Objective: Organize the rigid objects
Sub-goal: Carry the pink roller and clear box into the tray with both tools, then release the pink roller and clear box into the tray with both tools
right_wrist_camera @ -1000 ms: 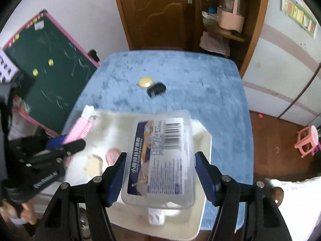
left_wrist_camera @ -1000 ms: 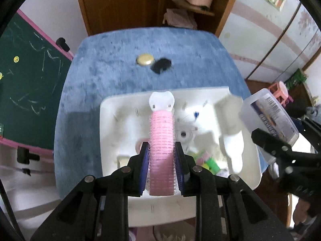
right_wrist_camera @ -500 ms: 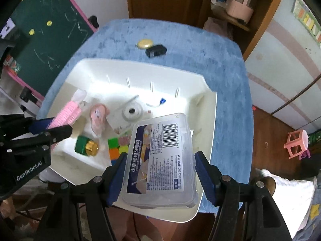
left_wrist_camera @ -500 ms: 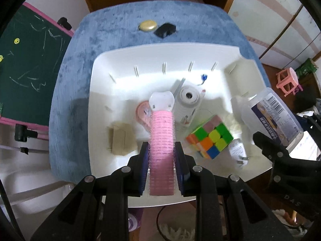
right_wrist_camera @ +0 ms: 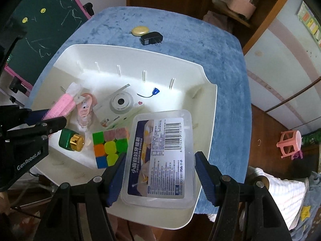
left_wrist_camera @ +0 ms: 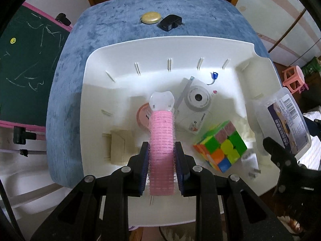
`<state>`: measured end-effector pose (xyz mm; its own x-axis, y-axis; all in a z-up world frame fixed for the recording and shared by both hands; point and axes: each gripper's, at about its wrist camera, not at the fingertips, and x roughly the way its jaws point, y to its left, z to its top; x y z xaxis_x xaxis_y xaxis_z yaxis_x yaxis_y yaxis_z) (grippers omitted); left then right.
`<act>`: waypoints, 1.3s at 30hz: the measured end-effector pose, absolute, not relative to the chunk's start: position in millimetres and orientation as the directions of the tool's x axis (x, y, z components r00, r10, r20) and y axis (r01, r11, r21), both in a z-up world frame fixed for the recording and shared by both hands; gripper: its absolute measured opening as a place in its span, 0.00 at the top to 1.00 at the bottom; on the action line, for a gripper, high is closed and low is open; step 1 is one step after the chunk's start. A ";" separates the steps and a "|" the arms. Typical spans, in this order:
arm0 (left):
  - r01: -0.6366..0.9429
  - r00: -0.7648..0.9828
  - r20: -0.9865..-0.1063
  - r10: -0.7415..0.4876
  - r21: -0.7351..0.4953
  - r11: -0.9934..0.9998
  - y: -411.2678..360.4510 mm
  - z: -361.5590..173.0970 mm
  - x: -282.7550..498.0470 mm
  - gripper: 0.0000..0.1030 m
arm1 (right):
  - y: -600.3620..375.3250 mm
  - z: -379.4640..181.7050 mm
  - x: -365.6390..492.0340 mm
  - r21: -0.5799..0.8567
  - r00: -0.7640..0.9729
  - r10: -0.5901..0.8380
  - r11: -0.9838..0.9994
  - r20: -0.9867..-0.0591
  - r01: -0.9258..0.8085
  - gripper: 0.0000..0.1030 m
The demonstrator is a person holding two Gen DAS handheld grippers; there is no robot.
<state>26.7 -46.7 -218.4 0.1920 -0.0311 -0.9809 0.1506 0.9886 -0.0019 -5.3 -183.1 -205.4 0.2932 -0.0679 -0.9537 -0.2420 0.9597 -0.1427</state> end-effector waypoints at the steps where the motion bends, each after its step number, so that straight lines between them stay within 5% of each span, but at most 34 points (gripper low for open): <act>1: 0.152 0.192 -0.981 -0.030 -0.001 0.988 -47.2 -219.0 28.3 0.75 | -182.1 -205.8 -3.7 -0.144 0.294 -0.069 0.959 -0.953 -0.245 0.35; 10: 0.155 0.188 -0.982 -0.019 0.010 0.988 -47.1 -224.7 45.1 0.73 | -171.5 -211.6 11.7 -0.155 0.282 -0.078 0.952 -0.956 -0.262 0.35; 12: 0.160 0.182 -0.983 -0.024 0.006 0.987 -46.4 -225.3 47.2 0.60 | -169.8 -210.3 13.6 -0.162 0.291 -0.082 0.950 -0.953 -0.266 0.34; 14: 0.160 0.192 -0.981 -0.026 0.006 0.987 -45.9 -223.3 48.6 0.36 | -168.9 -208.8 15.4 -0.166 0.298 -0.081 0.949 -0.951 -0.269 0.32; 16: 0.165 0.210 -0.977 -0.023 0.012 0.986 -45.6 -219.8 49.6 0.27 | -169.1 -206.9 16.9 -0.165 0.306 -0.079 0.949 -0.949 -0.267 0.32; 22: 0.189 0.215 -0.976 -0.023 0.018 0.982 -47.1 -215.7 52.5 0.21 | -171.2 -199.1 17.9 -0.161 0.331 -0.068 0.951 -0.941 -0.265 0.31; 39: 0.183 0.365 -0.928 -0.080 -0.013 0.983 -39.9 -138.5 59.8 0.20 | -190.8 -136.1 19.4 -0.094 0.461 0.016 0.972 -0.888 -0.214 0.31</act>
<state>59.8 -39.9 -138.5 0.3650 -0.0803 -0.9276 0.1829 0.9830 -0.0132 19.4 -190.8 -136.1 0.4605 0.0155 -0.8875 -0.2144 0.9722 -0.0943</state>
